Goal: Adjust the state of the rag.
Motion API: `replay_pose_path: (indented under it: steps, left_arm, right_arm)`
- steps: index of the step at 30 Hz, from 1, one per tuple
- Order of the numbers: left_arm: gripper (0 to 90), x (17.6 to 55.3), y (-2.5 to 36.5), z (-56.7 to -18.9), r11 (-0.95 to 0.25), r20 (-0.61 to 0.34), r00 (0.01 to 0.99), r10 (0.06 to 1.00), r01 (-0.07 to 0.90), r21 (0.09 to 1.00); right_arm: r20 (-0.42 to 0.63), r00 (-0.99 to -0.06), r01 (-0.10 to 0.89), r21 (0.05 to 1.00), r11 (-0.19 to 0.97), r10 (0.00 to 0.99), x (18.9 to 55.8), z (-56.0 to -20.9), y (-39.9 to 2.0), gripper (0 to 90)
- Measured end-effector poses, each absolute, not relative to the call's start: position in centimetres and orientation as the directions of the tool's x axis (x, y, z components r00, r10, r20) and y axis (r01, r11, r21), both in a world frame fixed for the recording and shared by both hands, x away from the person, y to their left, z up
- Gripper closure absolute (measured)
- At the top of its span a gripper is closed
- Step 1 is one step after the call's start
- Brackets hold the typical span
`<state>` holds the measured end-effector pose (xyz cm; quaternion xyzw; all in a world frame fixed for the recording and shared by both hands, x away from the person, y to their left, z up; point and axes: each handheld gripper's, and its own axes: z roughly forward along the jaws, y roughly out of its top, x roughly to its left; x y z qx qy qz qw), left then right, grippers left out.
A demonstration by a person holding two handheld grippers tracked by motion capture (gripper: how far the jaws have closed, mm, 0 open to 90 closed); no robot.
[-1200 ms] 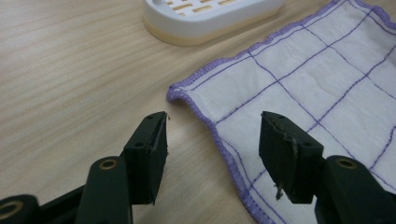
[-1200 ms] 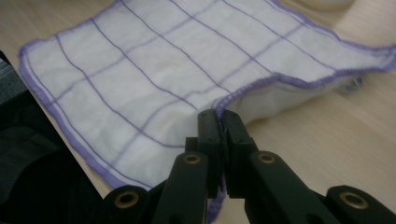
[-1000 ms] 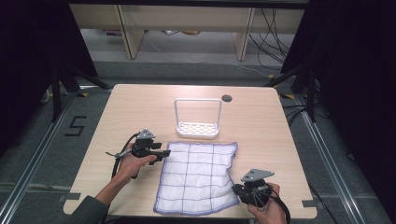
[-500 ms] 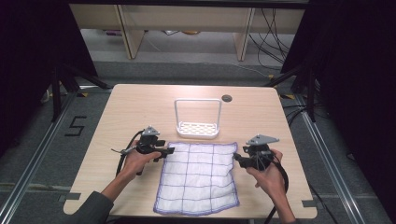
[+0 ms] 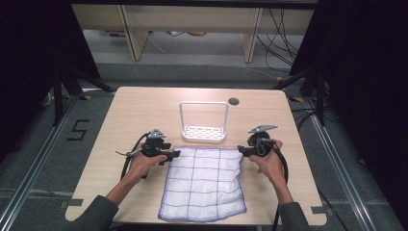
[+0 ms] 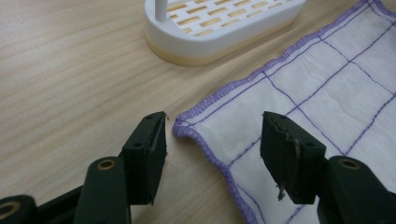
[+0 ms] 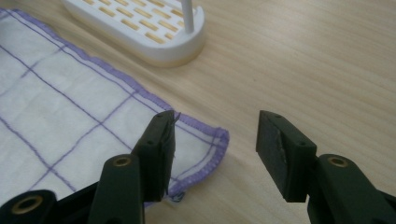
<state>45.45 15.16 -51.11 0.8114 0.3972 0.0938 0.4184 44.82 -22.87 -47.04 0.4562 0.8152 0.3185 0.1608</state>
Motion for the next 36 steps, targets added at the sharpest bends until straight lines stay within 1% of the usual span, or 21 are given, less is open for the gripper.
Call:
replay_pose_path:
  steps: [1,2,3,4,5,6,8,10,12,13,15,17,20,24,26,28,29,30,32,34,36]
  left_arm:
    - [40.8,45.5,15.1,-51.1,-0.335,-0.182,0.668,0.722,0.567,0.752]
    - [41.1,45.5,15.1,-51.1,-0.342,-0.179,0.673,0.718,0.564,0.751]
    - [41.2,45.5,15.0,-51.1,-0.338,-0.174,0.669,0.722,0.56,0.756]
    - [41.4,45.5,14.9,-51.2,-0.34,-0.173,0.671,0.721,0.56,0.755]
    - [41.4,45.5,14.9,-51.2,-0.341,-0.172,0.671,0.721,0.559,0.756]
    - [41.5,45.6,14.8,-51.2,-0.342,-0.175,0.676,0.716,0.559,0.755]
    - [42.5,45.6,14.7,-51.3,-0.341,-0.168,0.672,0.721,0.556,0.758]
    - [43.4,45.7,14.7,-51.4,-0.353,-0.165,0.677,0.717,0.557,0.752]
    - [46.2,45.7,14.6,-51.4,-0.356,-0.158,0.679,0.716,0.551,0.755]
    - [46.2,45.7,14.6,-51.4,-0.365,-0.145,0.683,0.716,0.543,0.756]
    - [49.8,45.6,14.4,-51.5,-0.372,-0.125,0.684,0.718,0.53,0.762]
    - [51.2,45.6,14.3,-51.7,-0.378,-0.129,0.691,0.711,0.531,0.758]
    - [52.8,45.7,14.1,-51.8,-0.391,-0.12,0.697,0.707,0.527,0.754]
    - [55.1,45.8,13.9,-51.9,-0.396,-0.106,0.699,0.707,0.516,0.76]
    - [59.5,45.7,13.9,-51.9,-0.413,-0.093,0.71,0.698,0.506,0.757]
    - [65.9,45.7,13.8,-51.9,-0.416,-0.094,0.721,0.686,0.495,0.763]
    - [72.6,45.7,13.8,-51.9,-0.426,-0.089,0.728,0.68,0.491,0.76]
    - [72.6,45.6,13.8,-51.9,-0.433,-0.081,0.733,0.675,0.482,0.762]
    - [78.7,45.6,13.7,-51.9,-0.436,-0.084,0.742,0.665,0.477,0.764]
    - [82.4,45.6,13.8,-51.8,-0.441,-0.082,0.748,0.658,0.471,0.764]
    - [84.5,45.6,13.9,-51.8,-0.436,-0.085,0.747,0.659,0.471,0.767]
  right_arm:
    - [0.025,-0.535,0.647,0.656,0.39,0.845,45.0,-47.2,-22.9,47.9]
    - [0.05,-0.513,0.658,0.664,0.356,0.857,45.0,-47.4,-22.6,47.9]
    - [0.027,-0.528,0.641,0.668,0.378,0.849,45.2,-47.5,-22.8,47.9]
    - [0.033,-0.528,0.634,0.679,0.369,0.848,45.4,-47.6,-22.7,47.9]
    - [0.022,-0.539,0.64,0.661,0.393,0.842,45.4,-47.5,-22.8,47.9]
    - [0.052,-0.522,0.669,0.644,0.371,0.851,45.2,-47.4,-22.6,47.9]
    - [0.036,-0.529,0.654,0.654,0.38,0.848,45.4,-47.7,-22.3,47.9]
    - [0.034,-0.535,0.662,0.638,0.394,0.844,45.4,-47.8,-22.2,47.9]
    - [0.039,-0.533,0.658,0.648,0.384,0.845,45.6,-48.0,-22.0,48.0]
    - [0.039,-0.538,0.668,0.629,0.397,0.842,45.6,-47.9,-21.9,48.0]
    - [0.04,-0.537,0.664,0.636,0.393,0.842,45.7,-48.2,-21.6,48.0]
    - [0.024,-0.553,0.657,0.627,0.418,0.833,45.9,-48.3,-21.6,48.3]
    - [0.033,-0.544,0.659,0.636,0.402,0.838,46.0,-48.6,-21.2,48.7]
    - [0.011,-0.546,0.662,0.619,0.423,0.838,46.2,-48.9,-21.0,49.9]
    - [0.011,-0.533,0.684,0.594,0.423,0.846,46.3,-49.0,-21.0,50.5]
    - [0.007,-0.516,0.693,0.591,0.413,0.856,46.3,-49.2,-20.9,54.5]
    - [0.013,-0.525,0.688,0.596,0.415,0.851,46.4,-49.3,-20.9,57.6]
    - [0.011,-0.532,0.694,0.579,0.429,0.847,46.3,-49.1,-21.0,61.7]
    - [0.011,-0.521,0.705,0.568,0.424,0.853,46.2,-49.2,-20.9,69.7]
    - [0.023,-0.538,0.698,0.573,0.43,0.843,46.2,-49.3,-20.9,80.5]
    - [0.032,-0.542,0.697,0.575,0.428,0.84,46.2,-49.2,-20.8,86.4]
